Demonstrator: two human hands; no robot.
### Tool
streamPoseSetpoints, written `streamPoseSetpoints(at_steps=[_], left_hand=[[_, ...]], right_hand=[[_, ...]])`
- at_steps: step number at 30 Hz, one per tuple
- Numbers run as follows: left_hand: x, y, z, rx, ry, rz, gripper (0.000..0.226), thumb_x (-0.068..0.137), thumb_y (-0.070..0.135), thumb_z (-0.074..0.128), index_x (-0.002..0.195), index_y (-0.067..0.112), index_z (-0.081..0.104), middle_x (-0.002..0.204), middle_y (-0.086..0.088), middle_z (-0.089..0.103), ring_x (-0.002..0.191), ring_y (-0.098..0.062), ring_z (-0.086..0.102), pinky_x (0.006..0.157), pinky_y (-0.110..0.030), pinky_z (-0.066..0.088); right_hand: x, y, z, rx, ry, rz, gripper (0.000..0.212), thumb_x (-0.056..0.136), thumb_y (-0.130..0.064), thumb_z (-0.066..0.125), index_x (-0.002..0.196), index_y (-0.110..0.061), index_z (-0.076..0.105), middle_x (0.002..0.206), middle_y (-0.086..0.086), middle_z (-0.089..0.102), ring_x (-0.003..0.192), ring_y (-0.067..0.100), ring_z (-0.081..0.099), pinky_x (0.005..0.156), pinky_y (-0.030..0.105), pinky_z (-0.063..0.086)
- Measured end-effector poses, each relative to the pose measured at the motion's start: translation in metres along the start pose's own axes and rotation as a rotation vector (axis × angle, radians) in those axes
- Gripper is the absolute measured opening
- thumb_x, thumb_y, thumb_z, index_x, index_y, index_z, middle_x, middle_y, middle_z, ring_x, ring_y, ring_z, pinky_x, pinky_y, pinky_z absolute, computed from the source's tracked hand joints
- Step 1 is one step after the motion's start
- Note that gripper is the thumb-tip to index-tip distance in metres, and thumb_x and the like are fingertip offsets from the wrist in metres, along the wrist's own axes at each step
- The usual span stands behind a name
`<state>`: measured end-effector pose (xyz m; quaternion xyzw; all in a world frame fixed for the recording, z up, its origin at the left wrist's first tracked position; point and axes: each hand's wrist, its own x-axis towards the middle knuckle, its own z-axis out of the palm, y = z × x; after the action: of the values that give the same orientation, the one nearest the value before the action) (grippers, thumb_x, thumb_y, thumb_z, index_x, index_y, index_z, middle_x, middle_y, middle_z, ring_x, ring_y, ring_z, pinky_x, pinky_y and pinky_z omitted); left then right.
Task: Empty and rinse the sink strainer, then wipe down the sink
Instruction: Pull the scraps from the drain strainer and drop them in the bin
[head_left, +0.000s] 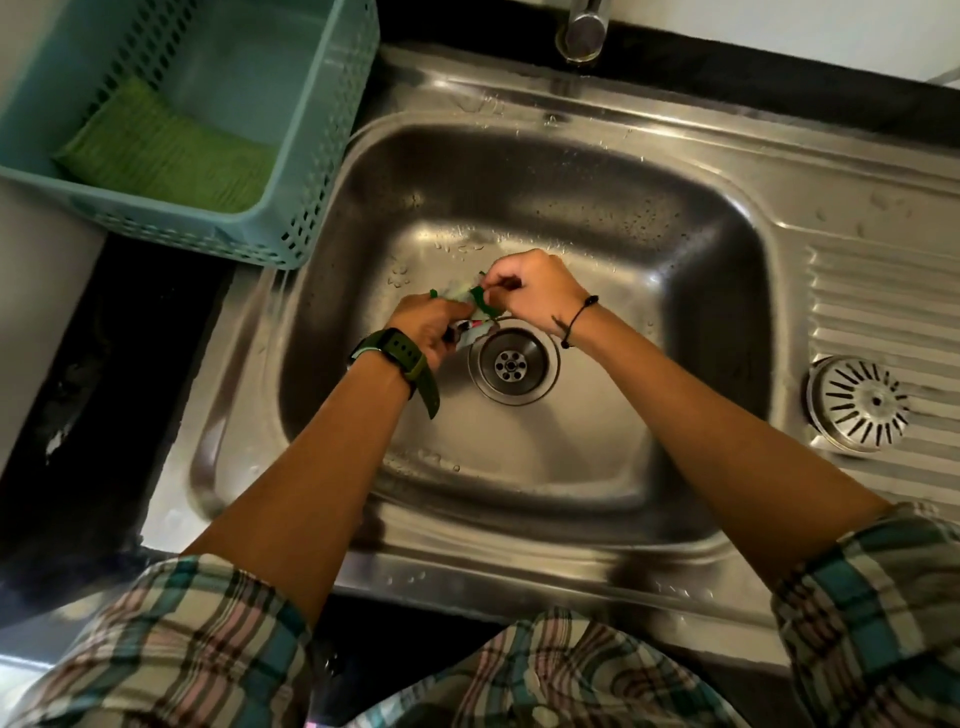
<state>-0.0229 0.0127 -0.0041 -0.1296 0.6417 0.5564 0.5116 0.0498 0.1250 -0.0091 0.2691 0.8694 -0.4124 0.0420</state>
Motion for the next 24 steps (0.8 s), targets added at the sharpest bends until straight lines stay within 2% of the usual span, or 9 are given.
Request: streamPoseSetpoints(at_steps=[2,5,9,13,16,17,21,22,24], left_hand=[[-0.001,-0.003,-0.003,-0.006,0.003,-0.022,0.012,0.084,-0.009,0.052,0.094,-0.004,0.055,0.112,-0.024,0.060,0.100,-0.036,0.062,0.076,-0.043,0.058],[0.002,-0.005,-0.008,0.004,0.038,-0.029,0.019,0.084,-0.011,0.050,0.101,-0.003,0.054,0.109,-0.023,0.060,0.096,-0.036,0.062,0.069,-0.040,0.058],[0.003,-0.005,-0.015,0.048,0.058,-0.030,0.028,0.084,-0.010,0.051,0.112,-0.003,0.051,0.115,-0.024,0.059,0.090,-0.037,0.064,0.072,-0.041,0.057],[0.002,-0.005,-0.020,0.091,0.097,-0.027,0.029,0.083,-0.008,0.053,0.111,0.001,0.052,0.122,-0.023,0.058,0.105,-0.038,0.061,0.092,-0.050,0.050],[-0.003,-0.005,-0.020,0.082,0.088,-0.020,0.024,0.084,-0.008,0.053,0.106,0.002,0.053,0.122,-0.023,0.058,0.104,-0.038,0.061,0.080,-0.046,0.055],[-0.005,-0.005,-0.019,0.084,0.084,-0.018,0.023,0.084,-0.007,0.053,0.105,0.002,0.053,0.121,-0.022,0.058,0.105,-0.037,0.061,0.077,-0.043,0.056],[-0.014,-0.005,-0.015,0.094,0.083,0.005,0.028,0.083,-0.008,0.053,0.108,0.005,0.054,0.121,-0.022,0.059,0.113,-0.035,0.057,0.099,-0.047,0.046],[-0.017,-0.004,-0.014,0.091,0.072,0.018,0.026,0.083,-0.010,0.052,0.103,0.006,0.055,0.114,-0.021,0.062,0.110,-0.034,0.058,0.098,-0.047,0.046],[-0.025,-0.003,-0.011,0.082,0.020,0.046,0.022,0.082,-0.013,0.050,0.090,0.005,0.059,0.090,-0.015,0.064,0.091,-0.030,0.063,0.084,-0.041,0.052]], right_hand=[[-0.002,0.006,-0.002,0.157,0.008,0.071,0.014,0.084,-0.005,0.060,0.092,-0.005,0.071,0.087,-0.001,0.066,0.074,0.002,0.059,0.067,0.010,0.048],[-0.006,0.022,0.003,0.201,0.069,0.217,0.017,0.084,0.004,0.054,0.088,-0.001,0.070,0.082,0.003,0.065,0.061,0.001,0.054,0.050,0.005,0.046],[-0.014,0.045,0.018,0.060,-0.025,0.374,0.020,0.082,0.006,0.052,0.084,-0.001,0.070,0.078,0.007,0.064,0.050,0.005,0.051,0.043,0.006,0.044],[-0.021,0.057,0.028,0.022,-0.076,0.430,0.021,0.079,0.006,0.054,0.087,-0.004,0.071,0.077,0.006,0.064,0.043,0.003,0.052,0.042,0.005,0.043],[-0.026,0.056,0.027,0.072,-0.068,0.453,0.020,0.081,0.005,0.054,0.088,-0.004,0.071,0.065,0.001,0.061,0.048,0.007,0.052,0.035,0.004,0.040],[-0.027,0.053,0.026,0.112,-0.053,0.451,0.018,0.082,0.003,0.054,0.089,-0.002,0.070,0.061,0.000,0.059,0.047,0.007,0.052,0.036,0.006,0.041],[-0.039,0.026,0.014,0.580,-0.073,0.340,0.018,0.089,-0.016,0.059,0.103,-0.005,0.060,0.072,0.004,0.061,0.053,0.014,0.055,0.049,0.022,0.053],[-0.042,0.018,0.010,0.648,-0.110,0.286,0.023,0.088,-0.018,0.060,0.109,-0.011,0.057,0.078,0.004,0.062,0.057,0.016,0.057,0.055,0.027,0.056],[-0.048,0.002,0.007,0.669,-0.155,0.191,0.036,0.085,-0.017,0.064,0.118,-0.019,0.052,0.087,0.004,0.062,0.062,0.018,0.059,0.058,0.031,0.057]])
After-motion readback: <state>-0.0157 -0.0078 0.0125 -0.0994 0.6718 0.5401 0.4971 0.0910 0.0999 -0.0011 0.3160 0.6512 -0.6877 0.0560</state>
